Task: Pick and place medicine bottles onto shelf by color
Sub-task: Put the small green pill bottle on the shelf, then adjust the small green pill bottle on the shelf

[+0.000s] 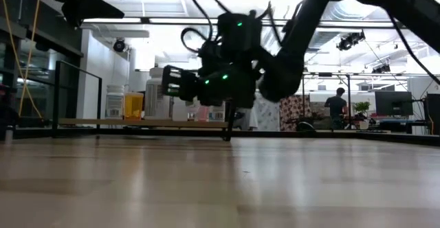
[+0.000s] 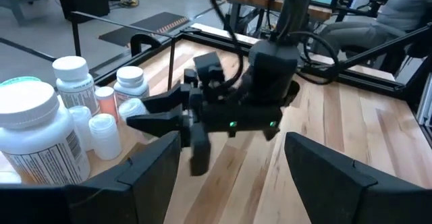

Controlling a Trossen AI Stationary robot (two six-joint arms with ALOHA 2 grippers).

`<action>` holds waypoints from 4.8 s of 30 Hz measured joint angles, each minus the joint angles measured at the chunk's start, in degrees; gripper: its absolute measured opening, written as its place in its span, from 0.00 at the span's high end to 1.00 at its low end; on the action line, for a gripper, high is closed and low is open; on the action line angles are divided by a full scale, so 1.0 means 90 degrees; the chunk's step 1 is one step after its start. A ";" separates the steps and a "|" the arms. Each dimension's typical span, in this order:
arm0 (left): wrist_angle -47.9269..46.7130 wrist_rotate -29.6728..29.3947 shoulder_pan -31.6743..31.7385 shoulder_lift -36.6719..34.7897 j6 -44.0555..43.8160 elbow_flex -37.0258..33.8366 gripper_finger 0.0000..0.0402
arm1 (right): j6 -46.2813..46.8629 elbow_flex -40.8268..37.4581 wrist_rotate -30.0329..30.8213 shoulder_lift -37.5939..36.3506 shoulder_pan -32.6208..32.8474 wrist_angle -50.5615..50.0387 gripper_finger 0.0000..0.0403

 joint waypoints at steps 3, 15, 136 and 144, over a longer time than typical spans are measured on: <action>0.0000 0.0000 0.0000 0.0000 0.0000 0.0000 0.36 | -0.0110 0.0305 0.0290 0.0144 -0.0016 -0.0084 0.68; 0.0008 -0.0045 0.0000 0.0002 -0.0001 0.0000 0.36 | 0.0281 0.0620 0.0764 0.0176 -0.0291 -0.1100 0.68; 0.0118 -0.0039 0.0000 0.0001 -0.0005 0.0000 0.36 | 0.3575 0.0611 -0.3712 -0.2076 -0.0576 -0.6853 0.42; 0.0118 -0.0039 0.0000 0.0002 -0.0009 0.0000 0.36 | 0.4061 0.0611 -0.2858 -0.2076 -0.0481 -0.7130 0.41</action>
